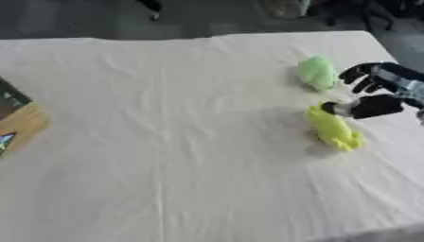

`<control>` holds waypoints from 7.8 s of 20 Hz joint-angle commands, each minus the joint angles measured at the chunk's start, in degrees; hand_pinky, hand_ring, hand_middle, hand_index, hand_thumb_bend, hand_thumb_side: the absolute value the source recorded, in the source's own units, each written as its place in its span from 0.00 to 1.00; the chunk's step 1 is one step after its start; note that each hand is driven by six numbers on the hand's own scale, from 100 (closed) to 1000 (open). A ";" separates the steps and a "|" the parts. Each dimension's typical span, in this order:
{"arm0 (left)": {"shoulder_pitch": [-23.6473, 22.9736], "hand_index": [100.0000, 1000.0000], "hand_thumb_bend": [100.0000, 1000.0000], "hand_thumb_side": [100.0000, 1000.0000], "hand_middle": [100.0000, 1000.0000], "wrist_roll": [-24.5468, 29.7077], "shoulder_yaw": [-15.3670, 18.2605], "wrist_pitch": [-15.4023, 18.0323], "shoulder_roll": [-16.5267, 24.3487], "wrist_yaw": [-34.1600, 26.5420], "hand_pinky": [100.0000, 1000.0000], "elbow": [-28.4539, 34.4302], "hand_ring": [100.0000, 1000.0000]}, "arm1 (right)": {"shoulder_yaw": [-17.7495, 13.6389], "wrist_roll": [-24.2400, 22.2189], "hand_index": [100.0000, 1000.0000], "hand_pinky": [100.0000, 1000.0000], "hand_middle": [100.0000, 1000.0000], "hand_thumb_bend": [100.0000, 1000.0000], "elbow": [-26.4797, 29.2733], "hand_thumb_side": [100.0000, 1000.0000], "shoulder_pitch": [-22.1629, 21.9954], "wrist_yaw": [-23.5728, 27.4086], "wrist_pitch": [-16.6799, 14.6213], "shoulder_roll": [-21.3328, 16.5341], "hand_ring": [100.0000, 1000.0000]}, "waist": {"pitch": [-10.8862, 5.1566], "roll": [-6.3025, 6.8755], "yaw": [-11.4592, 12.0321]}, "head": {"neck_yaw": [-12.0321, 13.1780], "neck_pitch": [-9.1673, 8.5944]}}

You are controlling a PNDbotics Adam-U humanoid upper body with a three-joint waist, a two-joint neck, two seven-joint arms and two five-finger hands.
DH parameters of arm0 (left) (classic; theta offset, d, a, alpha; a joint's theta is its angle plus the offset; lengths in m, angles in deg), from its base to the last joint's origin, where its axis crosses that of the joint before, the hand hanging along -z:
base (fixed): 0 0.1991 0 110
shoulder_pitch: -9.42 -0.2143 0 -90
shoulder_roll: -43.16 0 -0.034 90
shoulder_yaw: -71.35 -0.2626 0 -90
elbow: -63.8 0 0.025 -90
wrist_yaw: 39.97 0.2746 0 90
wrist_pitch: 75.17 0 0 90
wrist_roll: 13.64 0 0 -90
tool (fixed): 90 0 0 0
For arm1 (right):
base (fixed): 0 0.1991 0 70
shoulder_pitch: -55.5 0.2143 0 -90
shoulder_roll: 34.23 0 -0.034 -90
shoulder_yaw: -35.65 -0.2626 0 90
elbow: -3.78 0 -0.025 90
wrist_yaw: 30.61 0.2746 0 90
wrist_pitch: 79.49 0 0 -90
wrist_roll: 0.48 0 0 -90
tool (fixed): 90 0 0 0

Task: Pick up the objects with one hand, pass them to the other hand, and then place them into the box on the other side of the table.

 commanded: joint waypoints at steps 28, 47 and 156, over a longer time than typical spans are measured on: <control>-0.12 0.76 0.75 0.37 0.51 -0.49 0.75 -0.16 1.64 0.27 0.44 0.88 0.61 | 0.94 -6.55 0.82 0.82 0.78 0.45 -5.19 0.35 -1.59 -14.62 3.21 3.54 0.77 | -0.40 0.90 -0.02 | -2.02 0.52; -0.29 0.75 0.72 0.36 0.51 -0.93 0.79 -0.44 1.23 0.06 0.44 1.20 0.61 | 2.90 -9.61 0.72 0.79 0.58 0.38 -9.42 0.25 0.30 -17.10 4.79 5.83 0.72 | -0.01 1.05 0.17 | -1.59 0.07; 32.14 0.76 0.92 0.52 0.55 34.39 -33.40 -16.47 -1.14 -1.60 0.49 2.97 0.62 | 20.89 1.11 0.56 0.69 0.38 0.06 -9.04 0.07 29.83 -20.82 -17.24 41.15 0.50 | -0.52 3.88 2.39 | 6.55 -1.74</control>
